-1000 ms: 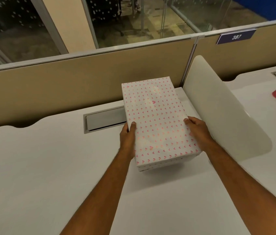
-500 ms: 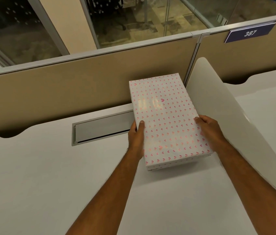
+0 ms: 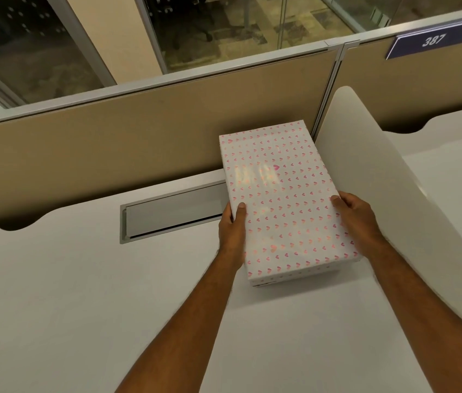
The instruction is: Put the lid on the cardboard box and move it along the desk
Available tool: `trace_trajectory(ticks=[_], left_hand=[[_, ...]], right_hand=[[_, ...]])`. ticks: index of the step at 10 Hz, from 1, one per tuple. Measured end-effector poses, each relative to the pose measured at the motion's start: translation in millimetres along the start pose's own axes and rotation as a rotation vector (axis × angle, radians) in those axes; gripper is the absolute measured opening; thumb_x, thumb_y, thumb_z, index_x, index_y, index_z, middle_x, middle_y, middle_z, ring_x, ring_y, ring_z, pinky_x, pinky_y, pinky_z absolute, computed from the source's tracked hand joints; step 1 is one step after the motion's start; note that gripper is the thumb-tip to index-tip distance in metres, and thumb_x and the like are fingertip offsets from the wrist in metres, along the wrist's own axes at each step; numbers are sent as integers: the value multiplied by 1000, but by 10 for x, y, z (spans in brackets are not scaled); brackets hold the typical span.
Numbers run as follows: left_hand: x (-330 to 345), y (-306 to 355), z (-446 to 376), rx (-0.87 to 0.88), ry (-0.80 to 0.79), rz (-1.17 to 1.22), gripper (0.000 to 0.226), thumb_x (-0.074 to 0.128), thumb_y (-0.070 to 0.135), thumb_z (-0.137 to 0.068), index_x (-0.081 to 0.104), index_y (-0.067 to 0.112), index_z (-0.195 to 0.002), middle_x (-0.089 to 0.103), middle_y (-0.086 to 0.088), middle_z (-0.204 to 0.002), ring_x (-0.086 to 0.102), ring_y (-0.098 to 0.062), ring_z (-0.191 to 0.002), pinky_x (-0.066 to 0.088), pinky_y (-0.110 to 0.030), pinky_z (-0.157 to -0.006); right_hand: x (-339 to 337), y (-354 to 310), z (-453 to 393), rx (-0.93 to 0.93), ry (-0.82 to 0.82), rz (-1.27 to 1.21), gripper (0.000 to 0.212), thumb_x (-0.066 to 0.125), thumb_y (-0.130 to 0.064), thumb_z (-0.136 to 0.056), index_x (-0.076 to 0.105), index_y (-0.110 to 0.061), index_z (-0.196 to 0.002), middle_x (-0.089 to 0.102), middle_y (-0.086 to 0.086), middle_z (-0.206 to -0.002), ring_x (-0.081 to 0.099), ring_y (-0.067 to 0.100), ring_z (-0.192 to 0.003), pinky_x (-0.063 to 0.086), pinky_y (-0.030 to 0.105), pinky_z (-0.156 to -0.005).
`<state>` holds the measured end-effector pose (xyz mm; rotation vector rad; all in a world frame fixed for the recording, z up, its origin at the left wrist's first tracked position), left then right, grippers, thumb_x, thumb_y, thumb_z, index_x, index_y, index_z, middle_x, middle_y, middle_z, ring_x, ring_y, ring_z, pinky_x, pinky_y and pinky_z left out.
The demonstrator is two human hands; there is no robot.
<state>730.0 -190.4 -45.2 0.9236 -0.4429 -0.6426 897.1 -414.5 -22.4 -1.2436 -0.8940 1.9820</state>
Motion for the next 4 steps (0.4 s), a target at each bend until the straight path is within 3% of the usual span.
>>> trace_trajectory(ticks=[1, 2, 3, 4], left_hand=[[-53, 43, 54, 21, -20, -49, 45, 55, 46, -102, 48, 29, -143, 68, -1, -134, 73, -17, -105, 60, -30, -77], [-155, 94, 142, 21, 5, -142, 59, 52, 48, -102, 36, 28, -155, 56, -4, -151, 64, -25, -127, 56, -44, -98], [-454, 222, 289, 68, 92, -344, 66, 48, 50, -103, 25, 28, -161, 33, -4, -167, 37, -30, -152, 38, -53, -119], [-707, 319, 396, 137, 106, -408, 65, 48, 48, -104, 26, 26, -162, 29, -4, -169, 32, -30, -154, 36, -50, -122]], right_hand=[[-27, -90, 78, -66, 52, 130, 53, 48, -44, -101, 46, -18, -147, 53, 10, -149, 57, 34, -127, 46, 46, -101], [-46, -207, 208, -149, 127, 232, 58, 51, -46, -99, 41, -19, -150, 44, 10, -155, 51, 35, -135, 45, 50, -106], [22, -379, 476, -296, 208, 320, 60, 51, -50, -97, 41, -17, -146, 45, 12, -153, 51, 37, -134, 47, 54, -104], [138, -472, 630, -373, 207, 346, 59, 50, -51, -97, 42, -16, -145, 46, 12, -153, 50, 37, -135, 48, 56, -105]])
Point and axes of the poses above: each hand's wrist, its own z-axis away from the middle knuckle, its own x-axis out of the palm, y = z × x, the point moved 5 cm from there along -z, towards the middle knuckle
